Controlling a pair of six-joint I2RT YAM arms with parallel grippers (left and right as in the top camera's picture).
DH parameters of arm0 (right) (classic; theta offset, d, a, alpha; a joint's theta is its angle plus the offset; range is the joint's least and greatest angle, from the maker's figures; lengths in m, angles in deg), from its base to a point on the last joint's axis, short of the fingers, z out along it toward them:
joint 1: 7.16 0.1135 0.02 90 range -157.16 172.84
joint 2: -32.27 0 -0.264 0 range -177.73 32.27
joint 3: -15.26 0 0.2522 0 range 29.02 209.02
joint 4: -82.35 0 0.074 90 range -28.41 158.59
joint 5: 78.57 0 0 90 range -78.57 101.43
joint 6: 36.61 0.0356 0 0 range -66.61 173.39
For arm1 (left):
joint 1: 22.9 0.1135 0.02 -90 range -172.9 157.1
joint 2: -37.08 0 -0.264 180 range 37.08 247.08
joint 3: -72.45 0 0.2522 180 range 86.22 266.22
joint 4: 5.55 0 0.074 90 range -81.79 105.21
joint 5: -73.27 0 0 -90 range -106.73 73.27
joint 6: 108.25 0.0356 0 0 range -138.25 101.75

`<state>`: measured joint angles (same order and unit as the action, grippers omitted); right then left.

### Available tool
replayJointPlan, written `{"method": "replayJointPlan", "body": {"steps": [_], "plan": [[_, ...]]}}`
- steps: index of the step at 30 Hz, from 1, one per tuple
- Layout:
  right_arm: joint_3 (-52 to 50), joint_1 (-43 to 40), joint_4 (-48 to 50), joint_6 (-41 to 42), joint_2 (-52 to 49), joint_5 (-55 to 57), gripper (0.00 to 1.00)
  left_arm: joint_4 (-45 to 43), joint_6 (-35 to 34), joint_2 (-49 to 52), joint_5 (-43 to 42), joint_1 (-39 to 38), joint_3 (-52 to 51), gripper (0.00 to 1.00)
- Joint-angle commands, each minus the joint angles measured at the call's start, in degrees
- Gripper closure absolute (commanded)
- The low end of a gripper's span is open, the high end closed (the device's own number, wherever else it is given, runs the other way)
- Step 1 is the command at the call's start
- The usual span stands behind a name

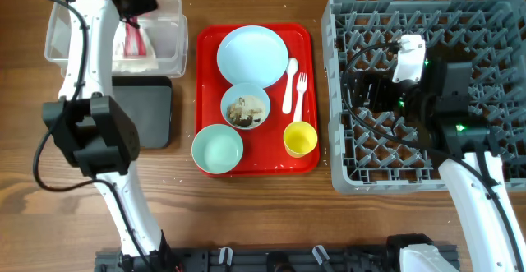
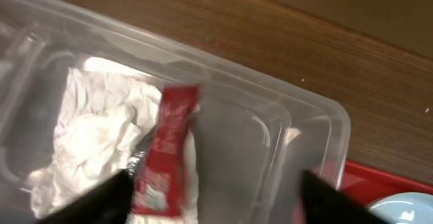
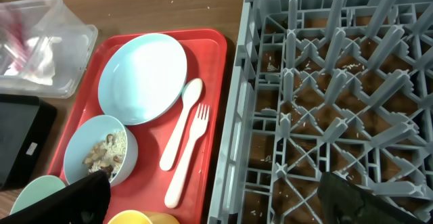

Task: Sort waste into correct bins and load items into the dishwasher rack
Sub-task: 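Drop the red wrapper into the clear plastic bin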

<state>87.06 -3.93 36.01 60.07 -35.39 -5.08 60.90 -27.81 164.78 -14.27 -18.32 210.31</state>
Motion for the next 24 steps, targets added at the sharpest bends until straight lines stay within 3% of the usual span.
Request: {"method": "replayJointPlan", "body": {"steps": [1,4,7,10,14,18,21,24], "plan": [[1.2,0.1,0.3,1.0,-0.4,-1.0,0.0,-0.1,0.3,1.0,-2.7,-0.3,-0.3,0.06],[1.2,0.1,0.3,1.0,-0.4,-1.0,0.0,5.0,0.3,-4.7,-8.7,-1.2,-0.3,0.09],[1.2,0.1,0.3,1.0,-0.4,-1.4,0.0,16.5,-0.2,-9.1,-18.3,-5.0,-0.3,0.24],[1.2,0.1,0.3,1.0,-0.4,-1.5,0.0,24.9,-4.3,-7.8,-20.2,-10.6,-1.2,0.3],[1.2,0.1,0.3,1.0,-0.4,-1.5,0.0,20.3,-5.6,-4.3,-19.4,-23.0,-9.0,0.34],[1.2,0.1,0.3,1.4,-0.4,-1.7,0.0,12.4,-10.9,-1.4,-11.9,-32.9,-15.2,0.38],[1.2,0.1,-0.7,1.4,-0.4,-1.6,0.0,8.0,-13.2,-1.1,-5.1,-37.2,-19.6,0.4],[1.2,0.1,-1.4,1.4,-0.4,-1.6,0.0,6.1,-14.1,-1.1,-3.4,-37.9,-22.8,0.52]]}}
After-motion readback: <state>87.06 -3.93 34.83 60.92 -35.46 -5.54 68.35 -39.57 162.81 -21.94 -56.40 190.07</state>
